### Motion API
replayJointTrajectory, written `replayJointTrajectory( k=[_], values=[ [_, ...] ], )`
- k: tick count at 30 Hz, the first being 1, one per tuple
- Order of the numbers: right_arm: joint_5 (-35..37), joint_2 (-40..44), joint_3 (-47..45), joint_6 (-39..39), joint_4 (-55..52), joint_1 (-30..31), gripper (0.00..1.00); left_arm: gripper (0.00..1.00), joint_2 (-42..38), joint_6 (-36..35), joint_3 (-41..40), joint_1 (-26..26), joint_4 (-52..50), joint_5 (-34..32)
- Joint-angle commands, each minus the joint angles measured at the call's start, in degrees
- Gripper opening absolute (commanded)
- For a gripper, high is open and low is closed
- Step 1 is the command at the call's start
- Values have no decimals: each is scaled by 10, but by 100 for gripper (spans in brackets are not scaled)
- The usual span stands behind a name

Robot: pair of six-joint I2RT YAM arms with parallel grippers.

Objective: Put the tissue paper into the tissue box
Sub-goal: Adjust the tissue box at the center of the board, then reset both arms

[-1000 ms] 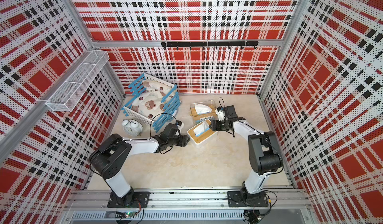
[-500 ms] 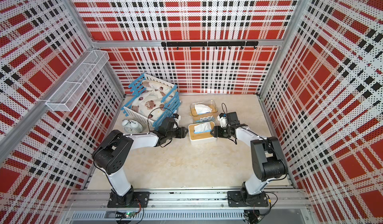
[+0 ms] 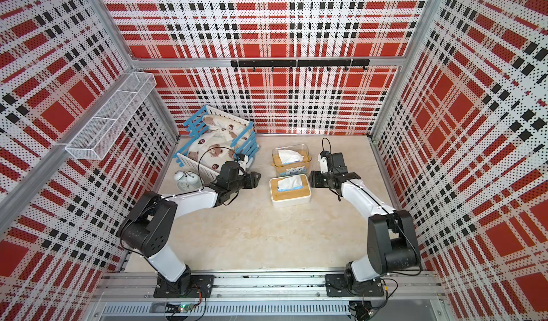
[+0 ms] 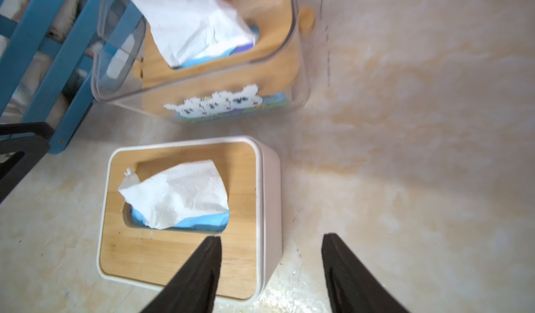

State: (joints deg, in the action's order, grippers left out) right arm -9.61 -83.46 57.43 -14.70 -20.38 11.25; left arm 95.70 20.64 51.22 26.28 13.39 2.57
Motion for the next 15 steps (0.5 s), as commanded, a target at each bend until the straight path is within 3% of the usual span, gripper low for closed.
replayJointTrajectory(
  k=[1, 6, 11, 15],
  values=[
    [105, 51, 3, 18, 6, 3, 64, 67, -56, -27, -19, -8, 21, -66],
    [233, 131, -71, 17, 77, 3, 68, 69, -140, -32, -84, -19, 72, -161],
    [309, 187, -175, 6, 176, 3, 77, 75, -218, -39, -159, -40, 124, -251],
    [358, 195, -228, 4, 235, 3, 82, 99, -264, -41, -213, -69, 163, -305]
  ],
)
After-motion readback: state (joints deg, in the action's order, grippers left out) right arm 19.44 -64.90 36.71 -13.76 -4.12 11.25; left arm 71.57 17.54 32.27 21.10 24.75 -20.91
